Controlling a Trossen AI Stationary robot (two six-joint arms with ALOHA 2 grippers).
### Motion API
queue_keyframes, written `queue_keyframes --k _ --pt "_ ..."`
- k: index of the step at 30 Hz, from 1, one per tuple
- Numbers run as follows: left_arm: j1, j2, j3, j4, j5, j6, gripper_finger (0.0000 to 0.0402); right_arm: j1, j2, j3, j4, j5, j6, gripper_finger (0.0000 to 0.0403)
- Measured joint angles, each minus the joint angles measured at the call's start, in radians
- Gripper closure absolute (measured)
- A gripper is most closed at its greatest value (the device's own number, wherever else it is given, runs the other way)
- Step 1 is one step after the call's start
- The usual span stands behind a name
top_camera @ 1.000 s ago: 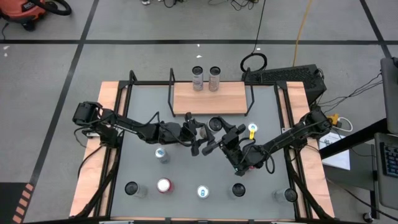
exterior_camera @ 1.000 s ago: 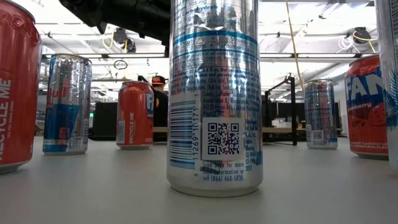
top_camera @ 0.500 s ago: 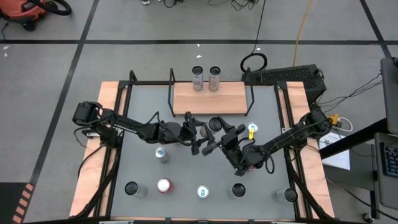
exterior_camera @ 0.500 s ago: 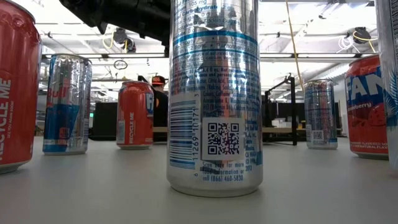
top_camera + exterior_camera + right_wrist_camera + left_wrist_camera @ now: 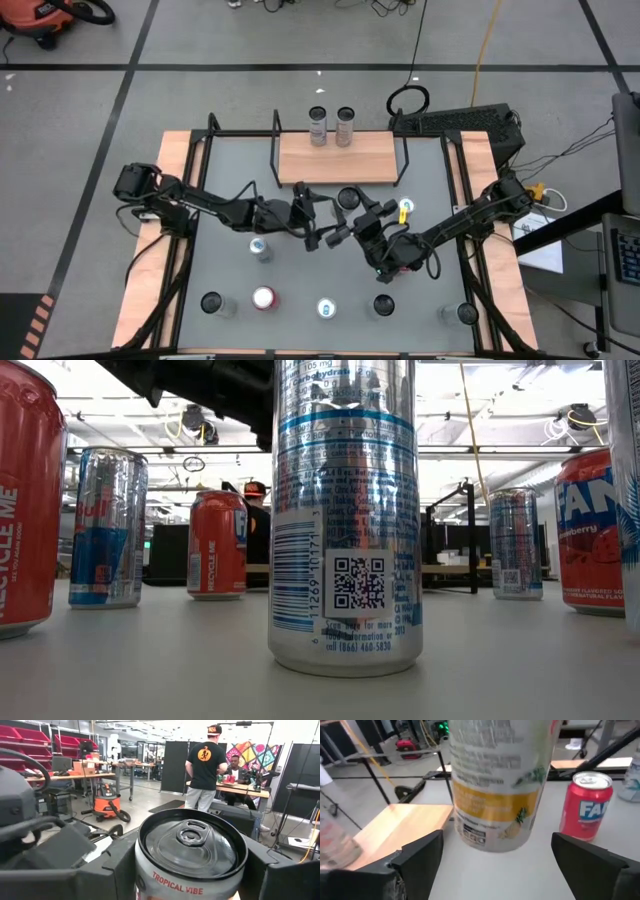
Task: Place canned beverage on shelf
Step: Put the top white yellow soda can aligned with the other white yellow soda can on the shelf
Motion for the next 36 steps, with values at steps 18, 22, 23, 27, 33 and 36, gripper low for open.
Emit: queue_keyframes --k 18,22,23,27,33,36 --pt "-0.144 -0.344 -0.009 -0.566 -0.324 -0.1 0.0036 -0.208 0.0 0.0 -0.44 -0.11 0.347 0.0184" --pt "-0.178 -0.382 -0.009 -0.637 -0.361 -0.146 0.0036 -0.3 0.0 0.0 -0.586 -0.199 0.488 0.0184" --pt "-0.189 -0.387 -0.009 -0.655 -0.369 -0.149 0.0036 -0.32 0.0 0.0 -0.62 -0.212 0.516 0.0184" --pt "-0.209 -0.388 -0.01 -0.669 -0.392 -0.148 0.0036 -0.396 0.0 0.0 -0.742 -0.277 0.618 0.0184" --pt "-0.215 -0.388 -0.01 -0.689 -0.399 -0.154 0.0036 -0.466 0.0 0.0 -0.902 -0.331 0.748 0.0184" --pt "-0.215 -0.388 -0.01 -0.689 -0.404 -0.154 0.0036 -0.472 0.0 -0.02 -0.89 -0.324 0.769 0.0183"
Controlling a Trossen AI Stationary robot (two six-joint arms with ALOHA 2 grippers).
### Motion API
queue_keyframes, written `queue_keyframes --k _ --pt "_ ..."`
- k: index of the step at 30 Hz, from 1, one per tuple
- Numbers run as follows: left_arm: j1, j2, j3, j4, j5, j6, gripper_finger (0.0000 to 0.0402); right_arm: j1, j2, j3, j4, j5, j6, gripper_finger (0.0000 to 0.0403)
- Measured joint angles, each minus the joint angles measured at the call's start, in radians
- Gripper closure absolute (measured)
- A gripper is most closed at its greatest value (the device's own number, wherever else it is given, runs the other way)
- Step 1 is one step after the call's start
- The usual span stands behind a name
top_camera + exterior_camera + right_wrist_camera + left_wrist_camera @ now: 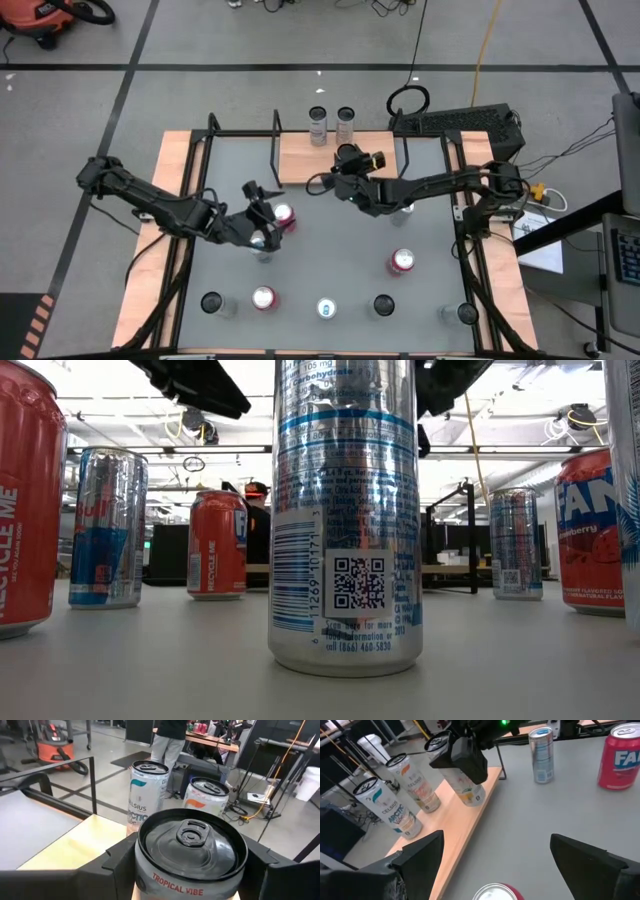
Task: Place canned beverage on shelf
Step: Put the top white yellow soda can aligned with the other white yellow soda can on the shelf
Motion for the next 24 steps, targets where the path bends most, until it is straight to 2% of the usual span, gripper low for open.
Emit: queue_keyframes --k 5,9,14,24 --pt "0.001 0.0 0.0 0.0 -0.006 0.002 0.0036 -0.012 0.0 -0.082 0.145 -0.017 0.0 0.0183" --pt "0.001 0.0 0.0 0.0 -0.007 0.006 0.0037 -0.043 0.0 -0.128 0.28 -0.027 -0.063 0.0183" --pt "0.001 0.0 0.0 0.001 -0.007 0.007 0.0037 -0.101 0.0 -0.13 0.321 -0.157 -0.076 0.0183" --pt "0.002 0.001 0.0 0.003 -0.015 0.026 0.0037 -0.149 0.0 -0.13 0.33 -0.182 -0.108 0.0183"
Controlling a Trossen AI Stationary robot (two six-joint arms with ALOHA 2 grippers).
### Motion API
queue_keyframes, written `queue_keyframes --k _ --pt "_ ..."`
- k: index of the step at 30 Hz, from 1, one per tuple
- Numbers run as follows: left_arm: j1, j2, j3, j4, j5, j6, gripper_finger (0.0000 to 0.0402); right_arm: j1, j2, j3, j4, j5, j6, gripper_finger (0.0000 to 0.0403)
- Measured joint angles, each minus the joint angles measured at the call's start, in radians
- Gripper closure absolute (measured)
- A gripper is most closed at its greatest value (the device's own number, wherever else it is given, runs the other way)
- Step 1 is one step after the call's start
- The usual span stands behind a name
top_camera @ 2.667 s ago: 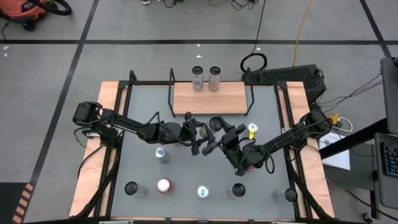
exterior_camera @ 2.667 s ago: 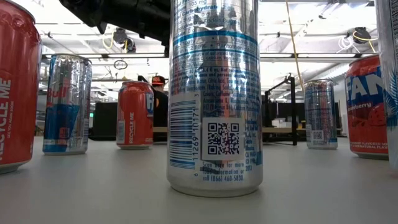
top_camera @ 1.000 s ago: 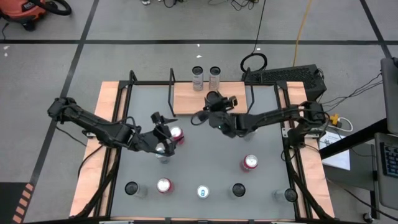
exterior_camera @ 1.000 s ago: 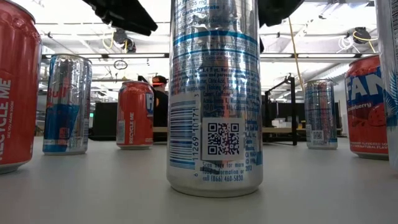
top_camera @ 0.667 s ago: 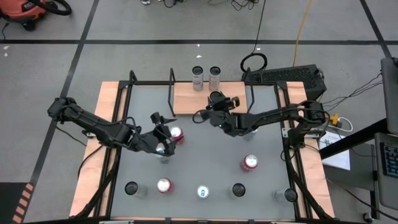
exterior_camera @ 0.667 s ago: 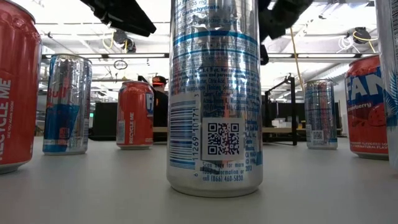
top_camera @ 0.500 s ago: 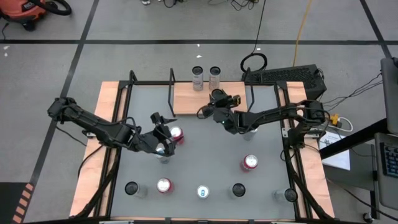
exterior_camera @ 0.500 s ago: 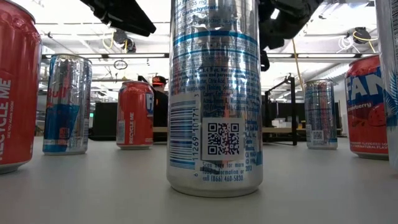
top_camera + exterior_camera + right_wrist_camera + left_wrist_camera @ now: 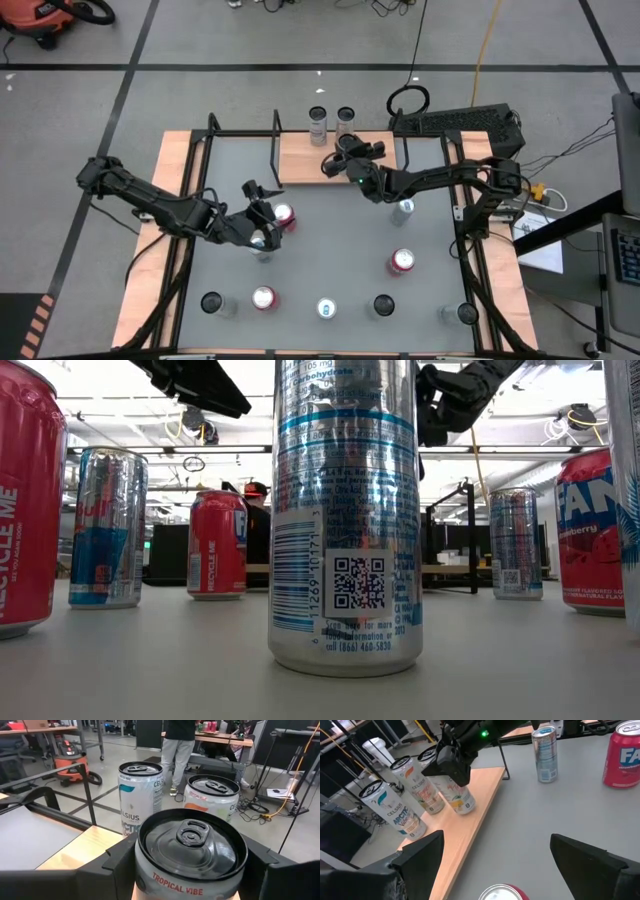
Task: Place canned beverage on shelf
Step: Put the top white yellow soda can aligned with the other white yellow soda can on the shelf
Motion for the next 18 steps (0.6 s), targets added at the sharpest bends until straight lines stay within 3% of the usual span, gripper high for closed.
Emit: queue_keyframes --k 18 --pt "0.0 0.0 0.0 0.0 -0.001 0.001 0.0036 -0.044 0.0 0.0 0.021 -0.055 -0.038 0.0183"
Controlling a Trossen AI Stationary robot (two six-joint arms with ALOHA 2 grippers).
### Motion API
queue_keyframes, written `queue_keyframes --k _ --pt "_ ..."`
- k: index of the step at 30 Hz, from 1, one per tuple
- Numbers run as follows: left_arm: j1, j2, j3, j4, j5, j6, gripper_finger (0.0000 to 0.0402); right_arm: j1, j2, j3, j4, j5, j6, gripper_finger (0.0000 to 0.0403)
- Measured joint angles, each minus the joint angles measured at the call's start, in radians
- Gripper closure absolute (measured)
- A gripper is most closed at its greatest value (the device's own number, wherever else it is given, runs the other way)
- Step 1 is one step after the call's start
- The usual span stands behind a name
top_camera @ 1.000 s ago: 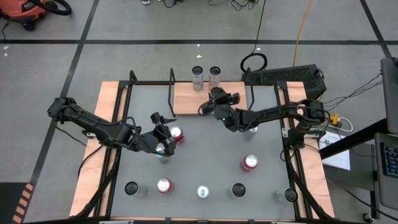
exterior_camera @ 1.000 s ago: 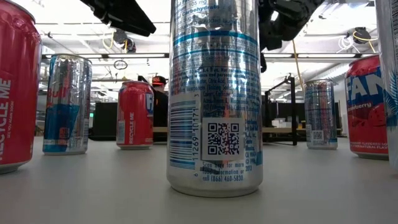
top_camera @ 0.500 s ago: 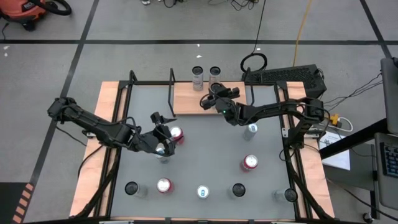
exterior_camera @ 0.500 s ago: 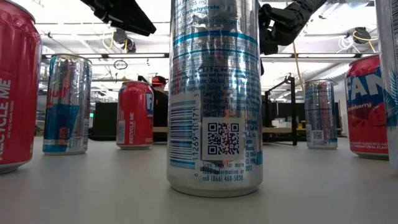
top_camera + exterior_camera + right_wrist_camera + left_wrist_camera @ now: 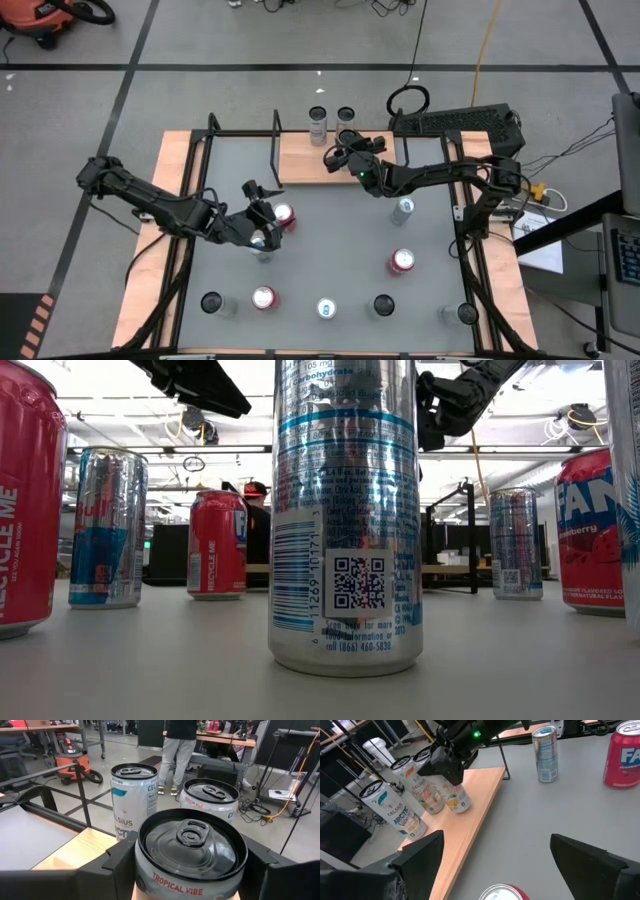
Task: Place canned beverage on shelf
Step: Put the top white yellow soda can aligned with the other white yellow soda can on the shelf
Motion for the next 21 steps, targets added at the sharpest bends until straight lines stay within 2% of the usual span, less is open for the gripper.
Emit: queue_keyframes --k 11,21 --pt "0.0 0.0 0.0 0.0 -0.005 0.005 0.0036 0.0 0.069 0.002 0.093 0.005 -0.024 0.0183" --pt "0.0 0.0 0.0 0.0 -0.005 0.008 0.0036 0.0 0.074 0.002 0.112 0.003 -0.076 0.0183"
